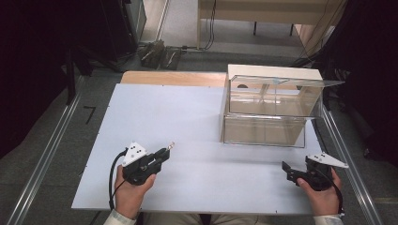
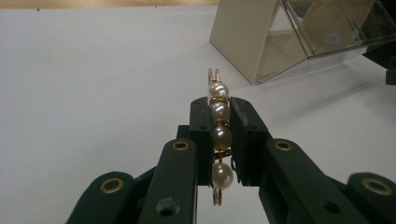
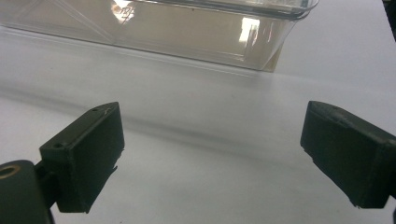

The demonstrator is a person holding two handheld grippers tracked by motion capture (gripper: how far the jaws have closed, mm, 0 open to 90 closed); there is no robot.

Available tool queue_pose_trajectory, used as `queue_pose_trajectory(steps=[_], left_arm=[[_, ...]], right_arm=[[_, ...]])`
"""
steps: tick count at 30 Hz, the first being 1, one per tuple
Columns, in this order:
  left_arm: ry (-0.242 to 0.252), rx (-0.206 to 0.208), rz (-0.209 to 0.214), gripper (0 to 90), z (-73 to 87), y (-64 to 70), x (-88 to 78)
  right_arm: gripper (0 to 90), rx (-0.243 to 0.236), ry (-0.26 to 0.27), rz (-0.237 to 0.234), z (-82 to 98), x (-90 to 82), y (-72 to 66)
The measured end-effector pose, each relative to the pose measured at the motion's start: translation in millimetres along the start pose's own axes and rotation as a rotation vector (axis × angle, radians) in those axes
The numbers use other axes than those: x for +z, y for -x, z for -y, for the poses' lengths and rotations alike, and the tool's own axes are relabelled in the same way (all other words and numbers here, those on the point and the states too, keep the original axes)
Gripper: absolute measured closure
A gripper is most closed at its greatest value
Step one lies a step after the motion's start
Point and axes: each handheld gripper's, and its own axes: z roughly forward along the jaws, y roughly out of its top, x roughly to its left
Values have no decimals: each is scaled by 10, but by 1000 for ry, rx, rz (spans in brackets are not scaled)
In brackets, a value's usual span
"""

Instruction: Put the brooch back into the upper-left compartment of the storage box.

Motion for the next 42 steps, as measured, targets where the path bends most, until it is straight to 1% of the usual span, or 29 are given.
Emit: queue_pose_trajectory(steps=[10,20,34,42], left_arm=[[25,6,19,802,-164,70,54],[50,28,46,802,-332,180,123],[79,30,81,802,-440,300,234],[94,43,107,802,-528,415,310]], right_arm=[[47,4,-2,-4,-2,2,1],[47,1,-2,-6,-4,2,-1],[47,-1,-2,-9,-5,3,-1],[47,-2,-2,-9,-5,4,-1]])
